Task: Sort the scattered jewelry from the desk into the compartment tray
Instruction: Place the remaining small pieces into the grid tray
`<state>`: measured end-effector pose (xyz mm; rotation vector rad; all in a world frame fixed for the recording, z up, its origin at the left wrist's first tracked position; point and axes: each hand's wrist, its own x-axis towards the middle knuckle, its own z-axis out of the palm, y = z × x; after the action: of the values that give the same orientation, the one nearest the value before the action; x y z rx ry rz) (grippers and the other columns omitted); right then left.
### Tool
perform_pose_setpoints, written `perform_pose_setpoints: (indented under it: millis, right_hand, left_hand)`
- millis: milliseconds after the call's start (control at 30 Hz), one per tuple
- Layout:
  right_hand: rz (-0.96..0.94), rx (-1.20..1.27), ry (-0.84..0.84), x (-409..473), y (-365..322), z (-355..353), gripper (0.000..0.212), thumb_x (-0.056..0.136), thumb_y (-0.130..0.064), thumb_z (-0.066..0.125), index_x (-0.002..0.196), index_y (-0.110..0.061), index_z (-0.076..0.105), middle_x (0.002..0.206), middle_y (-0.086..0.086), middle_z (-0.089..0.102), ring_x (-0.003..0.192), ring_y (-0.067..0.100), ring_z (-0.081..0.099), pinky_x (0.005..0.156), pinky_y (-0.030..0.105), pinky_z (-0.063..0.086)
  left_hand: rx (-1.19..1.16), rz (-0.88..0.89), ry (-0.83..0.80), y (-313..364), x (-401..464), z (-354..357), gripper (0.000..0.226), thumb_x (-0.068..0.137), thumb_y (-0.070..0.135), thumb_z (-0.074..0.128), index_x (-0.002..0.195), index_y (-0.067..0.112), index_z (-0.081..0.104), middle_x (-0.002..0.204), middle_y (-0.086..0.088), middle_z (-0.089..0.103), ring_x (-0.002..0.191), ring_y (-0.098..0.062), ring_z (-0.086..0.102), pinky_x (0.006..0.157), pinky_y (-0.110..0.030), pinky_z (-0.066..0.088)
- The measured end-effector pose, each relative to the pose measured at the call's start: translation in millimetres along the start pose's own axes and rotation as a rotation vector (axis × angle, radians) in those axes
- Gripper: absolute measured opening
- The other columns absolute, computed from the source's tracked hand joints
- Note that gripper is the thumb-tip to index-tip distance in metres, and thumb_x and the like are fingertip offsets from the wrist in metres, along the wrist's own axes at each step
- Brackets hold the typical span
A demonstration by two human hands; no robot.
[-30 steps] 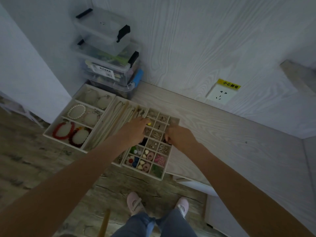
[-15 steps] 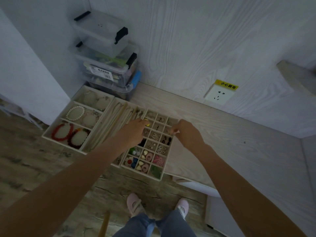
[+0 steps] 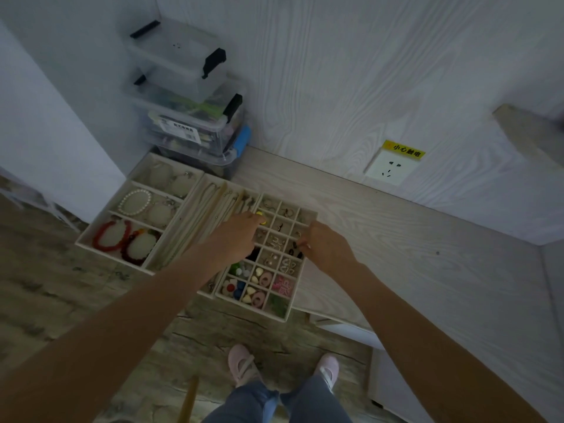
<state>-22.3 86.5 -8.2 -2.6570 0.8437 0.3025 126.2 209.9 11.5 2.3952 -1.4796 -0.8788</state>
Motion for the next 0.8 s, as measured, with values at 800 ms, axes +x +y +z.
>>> perform_pose_setpoints:
  millis: [800]
  right_hand:
    - [-0.114, -0.076, 0.025, 9.4, -5.5, 3.5, 0.023, 0.093, -0.012, 0.05, 0.112, -0.012, 0.064, 0.119, 0.004, 0.054, 0.105, 0.02, 0.055, 0.077, 0.027, 0.044]
  left_hand:
    - [0.035, 0.0, 0.001, -3.3, 5.3, 2.6, 0.055, 0.091, -0.004, 0.045, 0.142, 0.014, 0.035, 0.141, -0.009, 0.038, 0.124, -0.025, 0.041, 0.096, -0.036, 0.043]
